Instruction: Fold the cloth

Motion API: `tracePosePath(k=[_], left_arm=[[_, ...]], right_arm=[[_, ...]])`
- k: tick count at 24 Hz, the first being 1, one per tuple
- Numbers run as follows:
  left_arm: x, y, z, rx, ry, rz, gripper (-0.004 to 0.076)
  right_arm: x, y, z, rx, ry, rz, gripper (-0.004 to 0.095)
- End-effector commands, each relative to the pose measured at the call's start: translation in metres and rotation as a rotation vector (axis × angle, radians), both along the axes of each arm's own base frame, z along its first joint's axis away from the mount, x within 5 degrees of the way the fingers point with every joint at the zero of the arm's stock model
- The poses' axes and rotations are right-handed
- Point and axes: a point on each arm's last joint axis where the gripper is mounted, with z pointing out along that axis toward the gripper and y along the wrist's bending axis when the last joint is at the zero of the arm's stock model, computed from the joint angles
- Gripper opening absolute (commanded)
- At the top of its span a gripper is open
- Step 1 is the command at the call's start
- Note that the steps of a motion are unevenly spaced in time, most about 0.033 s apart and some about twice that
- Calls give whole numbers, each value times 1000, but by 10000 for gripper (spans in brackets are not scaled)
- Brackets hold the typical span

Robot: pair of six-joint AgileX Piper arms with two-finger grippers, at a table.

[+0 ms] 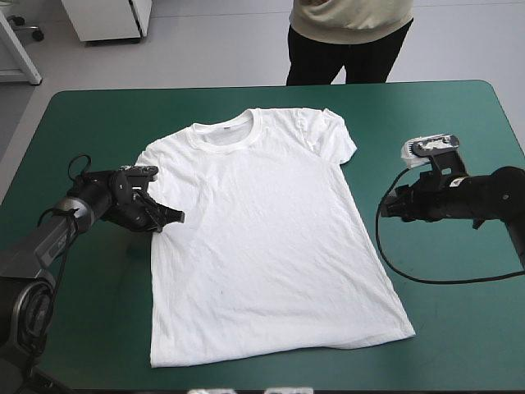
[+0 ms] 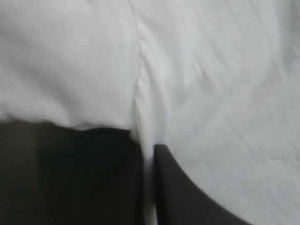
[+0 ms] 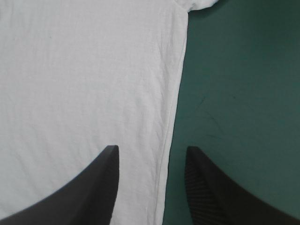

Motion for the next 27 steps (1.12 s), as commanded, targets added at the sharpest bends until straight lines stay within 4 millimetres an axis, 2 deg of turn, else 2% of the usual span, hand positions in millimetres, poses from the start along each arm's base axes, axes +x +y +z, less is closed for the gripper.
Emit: tracePosePath(k=[1,4,7,10,12,20,27], left_arm=[[-4,-3,-4,4,54,10,-7],[-4,-5,-2,-22,47,18,-7],[-4,-6,-2,-41,46,18,-7],[-4,-6,-2,-37,46,16,-9],[-5,-6,-2,-39,54,12,-9],[-6,-6,-2,-35,61,-7,-9],[-5,-6,-2,-31,49,-10,-9]], right_arm=[[4,-1,18,10,-125,-19,419],[22,7,14,2,-93,18,448],[48,40,5,-33,-31,120,458],[82,66,-14,-239,7,128,442],[105,69,-27,-311,38,87,445],[157,86,-52,-314,83,118,504],[187,95,-74,-308,153,100,503]])
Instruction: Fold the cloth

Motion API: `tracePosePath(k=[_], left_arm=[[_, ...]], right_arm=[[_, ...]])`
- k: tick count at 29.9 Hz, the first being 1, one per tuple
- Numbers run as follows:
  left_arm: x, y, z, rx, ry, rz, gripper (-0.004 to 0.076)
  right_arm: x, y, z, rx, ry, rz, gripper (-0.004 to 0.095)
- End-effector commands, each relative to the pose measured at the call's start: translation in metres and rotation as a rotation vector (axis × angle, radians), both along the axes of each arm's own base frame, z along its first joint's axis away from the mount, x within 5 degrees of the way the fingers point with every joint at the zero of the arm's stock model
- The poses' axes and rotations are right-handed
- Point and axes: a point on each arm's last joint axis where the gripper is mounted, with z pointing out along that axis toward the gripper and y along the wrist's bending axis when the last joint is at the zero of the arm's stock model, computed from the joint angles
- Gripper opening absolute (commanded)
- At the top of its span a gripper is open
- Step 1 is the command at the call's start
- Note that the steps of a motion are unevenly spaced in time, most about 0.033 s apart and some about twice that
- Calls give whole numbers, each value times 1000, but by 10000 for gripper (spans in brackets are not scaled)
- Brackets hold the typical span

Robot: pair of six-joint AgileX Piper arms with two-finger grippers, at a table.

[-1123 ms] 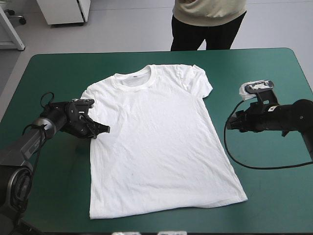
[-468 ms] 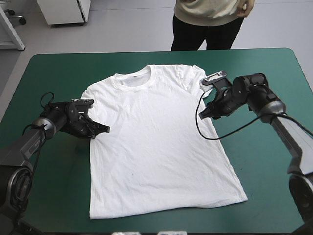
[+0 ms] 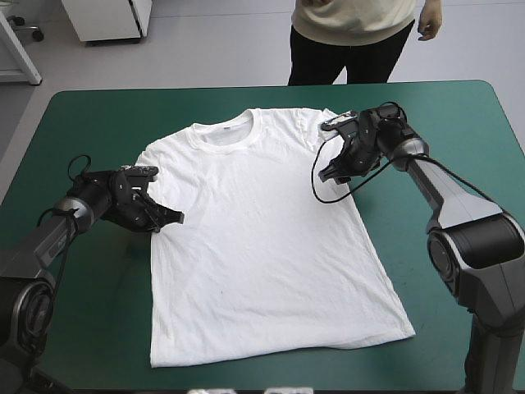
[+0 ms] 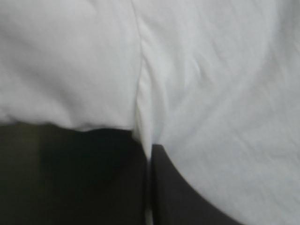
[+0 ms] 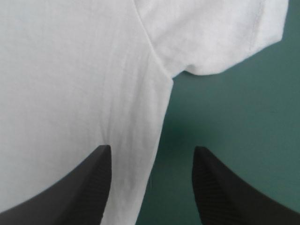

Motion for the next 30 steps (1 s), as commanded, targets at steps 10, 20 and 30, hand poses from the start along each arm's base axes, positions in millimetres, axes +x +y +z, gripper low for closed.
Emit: tracePosePath(k=[10,20,30], left_arm=[[0,-6,-1,-38,-6,21,-9],[7,-6,5,-41,-64,30,-9],[23,-6,99,-34,-281,-12,-9]], right_arm=[[-2,8,-13,36,195,3,249],[2,8,3,65,82,-10,-13],[-44,-7,121,155,-219,-2,-13]])
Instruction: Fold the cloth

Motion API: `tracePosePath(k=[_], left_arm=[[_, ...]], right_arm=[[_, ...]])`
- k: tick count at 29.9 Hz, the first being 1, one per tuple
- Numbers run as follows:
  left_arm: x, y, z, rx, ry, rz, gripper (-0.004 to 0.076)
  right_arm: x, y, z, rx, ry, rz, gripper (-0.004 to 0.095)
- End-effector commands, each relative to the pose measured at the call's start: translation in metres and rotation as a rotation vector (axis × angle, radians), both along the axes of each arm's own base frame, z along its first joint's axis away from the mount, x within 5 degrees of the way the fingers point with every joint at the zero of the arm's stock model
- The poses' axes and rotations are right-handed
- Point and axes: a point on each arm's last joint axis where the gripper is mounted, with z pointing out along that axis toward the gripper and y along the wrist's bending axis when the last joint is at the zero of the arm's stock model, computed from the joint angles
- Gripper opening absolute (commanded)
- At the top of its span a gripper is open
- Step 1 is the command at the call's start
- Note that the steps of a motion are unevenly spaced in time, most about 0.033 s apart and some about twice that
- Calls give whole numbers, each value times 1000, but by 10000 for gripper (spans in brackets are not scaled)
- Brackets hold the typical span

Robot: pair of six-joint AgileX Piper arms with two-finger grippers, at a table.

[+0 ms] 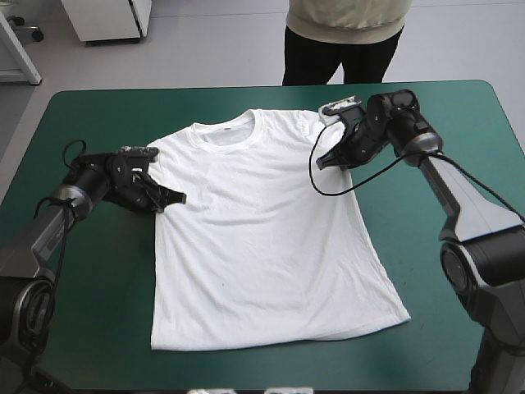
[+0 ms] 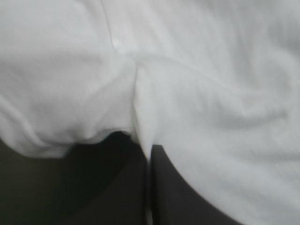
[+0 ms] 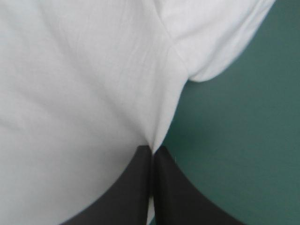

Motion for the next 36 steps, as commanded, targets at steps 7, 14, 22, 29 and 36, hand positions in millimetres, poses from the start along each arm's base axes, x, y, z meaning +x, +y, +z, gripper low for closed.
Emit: tracePosePath(k=[7,14,22,29,36], left_arm=[[-14,18,184,110,-427,-2,-9],[-63,29,285,109,-699,43,-9],[-143,26,342,60,-889,-1,-9],[-207,26,339,36,-943,-27,-9],[-257,30,299,-17,-1024,35,-9]], right_arm=[[-80,-38,156,140,-465,-46,-13],[-149,-62,225,185,-738,-49,-13],[-238,-83,268,221,-904,-42,-13],[-308,-98,269,224,-816,-43,-13],[-346,-107,252,256,-789,-85,-13]])
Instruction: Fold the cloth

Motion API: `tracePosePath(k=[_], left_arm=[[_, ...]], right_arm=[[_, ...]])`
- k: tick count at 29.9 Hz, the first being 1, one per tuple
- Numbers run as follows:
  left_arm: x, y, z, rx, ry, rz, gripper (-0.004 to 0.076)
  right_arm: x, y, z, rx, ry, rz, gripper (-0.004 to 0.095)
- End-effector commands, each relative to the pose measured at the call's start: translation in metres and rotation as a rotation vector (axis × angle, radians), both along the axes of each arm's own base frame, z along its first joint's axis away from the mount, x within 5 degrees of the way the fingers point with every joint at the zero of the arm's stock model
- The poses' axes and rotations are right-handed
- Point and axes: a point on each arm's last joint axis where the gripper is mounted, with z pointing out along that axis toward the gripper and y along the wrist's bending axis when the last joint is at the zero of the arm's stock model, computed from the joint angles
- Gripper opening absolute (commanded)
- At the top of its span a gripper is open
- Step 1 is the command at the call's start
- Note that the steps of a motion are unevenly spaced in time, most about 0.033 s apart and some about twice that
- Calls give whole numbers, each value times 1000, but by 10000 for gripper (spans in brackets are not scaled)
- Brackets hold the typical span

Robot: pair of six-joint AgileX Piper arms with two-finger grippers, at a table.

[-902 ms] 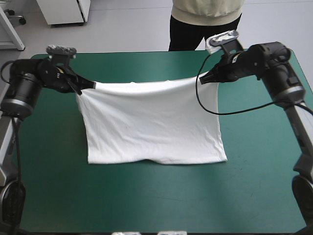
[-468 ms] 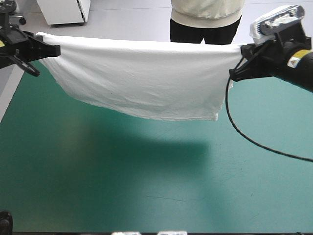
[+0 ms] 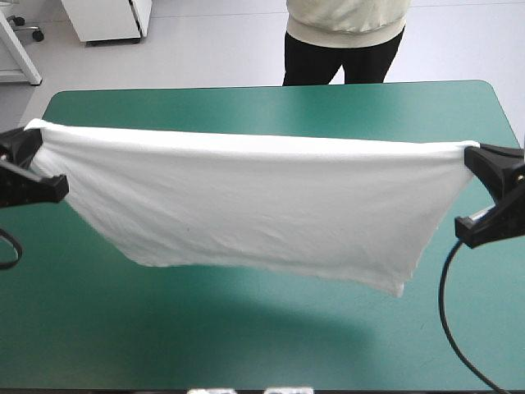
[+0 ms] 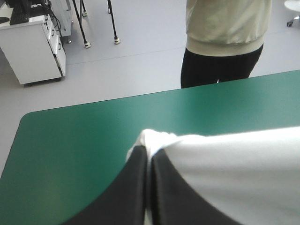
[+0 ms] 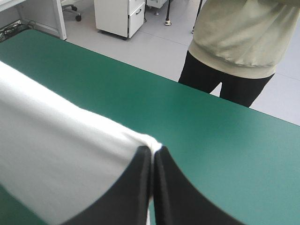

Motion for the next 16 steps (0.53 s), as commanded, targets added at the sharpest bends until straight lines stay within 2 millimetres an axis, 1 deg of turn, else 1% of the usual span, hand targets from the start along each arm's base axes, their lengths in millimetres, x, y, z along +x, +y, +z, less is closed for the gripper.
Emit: tracePosePath(k=[1,5,9,12,15,16], left_arm=[[-18,2,-11,-49,-138,28,-9],[-24,2,-32,-72,-125,27,-9],[-16,0,-42,-91,-82,11,-9],[-1,0,-44,-97,-96,17,-9],[21,0,-43,-102,-152,34,-9],[32,0,-44,-98,-169,38,-9]], right_arm=[[-13,-6,-7,21,-8,-38,-13],[-6,-3,-24,20,56,-34,-13],[12,0,-34,28,56,-42,-13],[34,4,-41,26,22,-53,-13],[64,11,-44,13,-27,-54,-13],[77,13,-45,14,-38,-57,-13]])
